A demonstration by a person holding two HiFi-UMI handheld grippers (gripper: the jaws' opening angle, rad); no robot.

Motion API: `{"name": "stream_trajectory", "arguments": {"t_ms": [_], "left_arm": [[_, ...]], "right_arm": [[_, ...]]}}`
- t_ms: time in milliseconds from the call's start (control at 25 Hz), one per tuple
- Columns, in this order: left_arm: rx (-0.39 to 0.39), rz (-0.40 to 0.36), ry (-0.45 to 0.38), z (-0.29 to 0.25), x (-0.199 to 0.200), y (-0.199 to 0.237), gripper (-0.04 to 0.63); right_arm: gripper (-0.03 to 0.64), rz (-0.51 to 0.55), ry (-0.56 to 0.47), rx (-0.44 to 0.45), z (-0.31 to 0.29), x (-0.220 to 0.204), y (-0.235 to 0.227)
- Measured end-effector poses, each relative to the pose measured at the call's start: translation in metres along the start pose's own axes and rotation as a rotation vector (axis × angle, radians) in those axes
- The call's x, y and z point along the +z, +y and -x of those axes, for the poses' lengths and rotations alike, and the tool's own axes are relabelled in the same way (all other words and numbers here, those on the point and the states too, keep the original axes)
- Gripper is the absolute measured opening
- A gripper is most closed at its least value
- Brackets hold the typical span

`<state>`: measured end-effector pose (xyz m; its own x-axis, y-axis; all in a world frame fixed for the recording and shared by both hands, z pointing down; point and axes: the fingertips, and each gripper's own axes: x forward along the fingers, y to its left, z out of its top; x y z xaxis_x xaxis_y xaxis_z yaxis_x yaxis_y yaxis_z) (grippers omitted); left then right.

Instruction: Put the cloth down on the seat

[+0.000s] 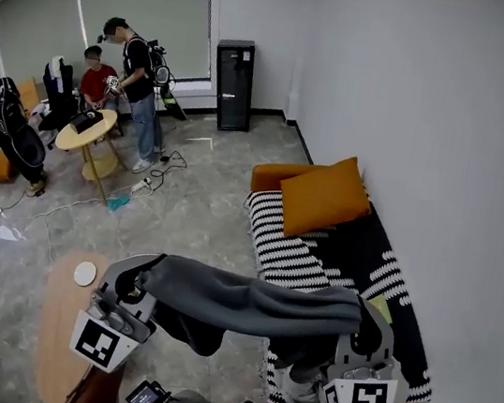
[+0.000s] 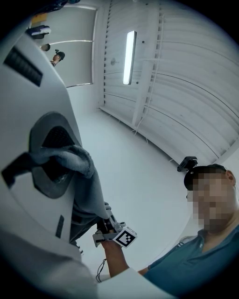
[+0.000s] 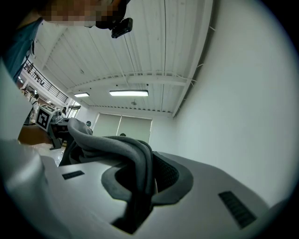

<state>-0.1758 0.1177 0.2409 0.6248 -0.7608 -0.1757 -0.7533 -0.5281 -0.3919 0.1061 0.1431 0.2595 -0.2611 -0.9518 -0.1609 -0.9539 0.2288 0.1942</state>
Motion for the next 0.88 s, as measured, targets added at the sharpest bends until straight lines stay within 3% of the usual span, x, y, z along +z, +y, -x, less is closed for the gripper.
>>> {"name": "stream_trajectory", "arguments": {"t_ms": [320,880], "left_arm": [[-0.046,-0.025,0.009,-0.045,-0.019,0.021,0.008],[-0.145,0.024,-0.06,-0.094,-0.072,0.105,0.008]], "right_arm": [[0.051,-0.017,0.018,-0.048,-0.04,-0.015,-0.018],[0.051,0.053,0.051,-0.167,-0.114,-0.016,0.009]]}}
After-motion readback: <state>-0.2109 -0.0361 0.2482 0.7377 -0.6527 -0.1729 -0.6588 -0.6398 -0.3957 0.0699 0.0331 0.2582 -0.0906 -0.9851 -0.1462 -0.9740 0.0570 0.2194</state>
